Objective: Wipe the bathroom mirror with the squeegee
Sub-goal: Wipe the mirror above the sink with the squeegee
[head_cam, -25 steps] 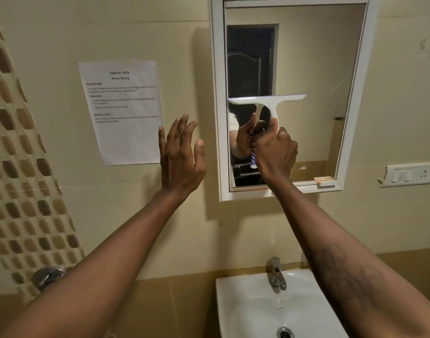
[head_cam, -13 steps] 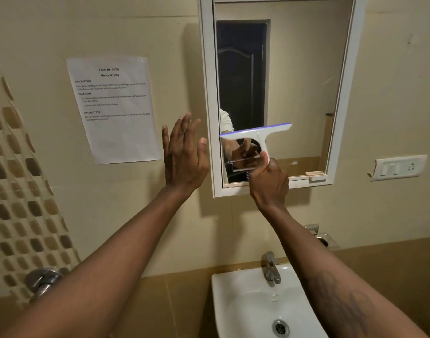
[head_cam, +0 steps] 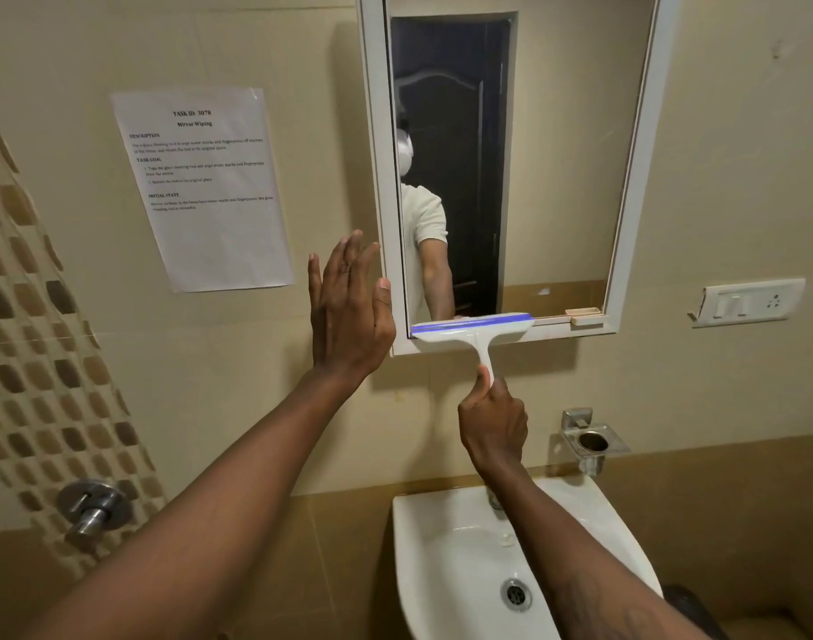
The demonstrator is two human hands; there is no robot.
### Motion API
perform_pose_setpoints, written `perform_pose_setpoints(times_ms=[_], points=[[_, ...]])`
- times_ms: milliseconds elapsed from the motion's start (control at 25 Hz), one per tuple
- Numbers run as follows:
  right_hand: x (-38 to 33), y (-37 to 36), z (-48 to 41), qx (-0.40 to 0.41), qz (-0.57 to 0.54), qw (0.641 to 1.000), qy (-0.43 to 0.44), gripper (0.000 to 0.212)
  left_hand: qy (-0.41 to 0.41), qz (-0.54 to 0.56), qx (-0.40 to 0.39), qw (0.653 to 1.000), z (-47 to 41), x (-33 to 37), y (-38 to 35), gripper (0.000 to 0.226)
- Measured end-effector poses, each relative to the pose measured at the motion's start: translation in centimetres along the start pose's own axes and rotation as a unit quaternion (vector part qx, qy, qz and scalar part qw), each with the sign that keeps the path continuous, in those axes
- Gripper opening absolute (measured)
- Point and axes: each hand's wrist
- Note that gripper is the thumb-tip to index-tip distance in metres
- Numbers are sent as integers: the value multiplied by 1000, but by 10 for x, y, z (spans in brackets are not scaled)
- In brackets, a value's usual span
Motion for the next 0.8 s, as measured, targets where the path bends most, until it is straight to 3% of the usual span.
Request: perform_pose_setpoints(times_ms=[160, 360, 520, 800], points=[[-6, 11, -1, -17, -8, 1000, -24, 49, 27, -8, -18, 999, 13, 7, -3, 45], [-26, 49, -39, 56, -99, 993, 23, 49, 41, -10, -12, 999, 22, 15, 3, 45], [-78, 85, -99, 123, -123, 983, 51, 48, 64, -10, -2, 998, 11, 11, 7, 46], [-170, 147, -174, 174, -228, 950, 122, 47, 17, 0, 48, 999, -58, 13, 15, 46]])
Point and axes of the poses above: each hand's wrist, its own z-axis away from the middle knuckle, its own y-axis out of the back of the hand, x = y × z, and after that the axes turned 11 degrees about z, right-handed
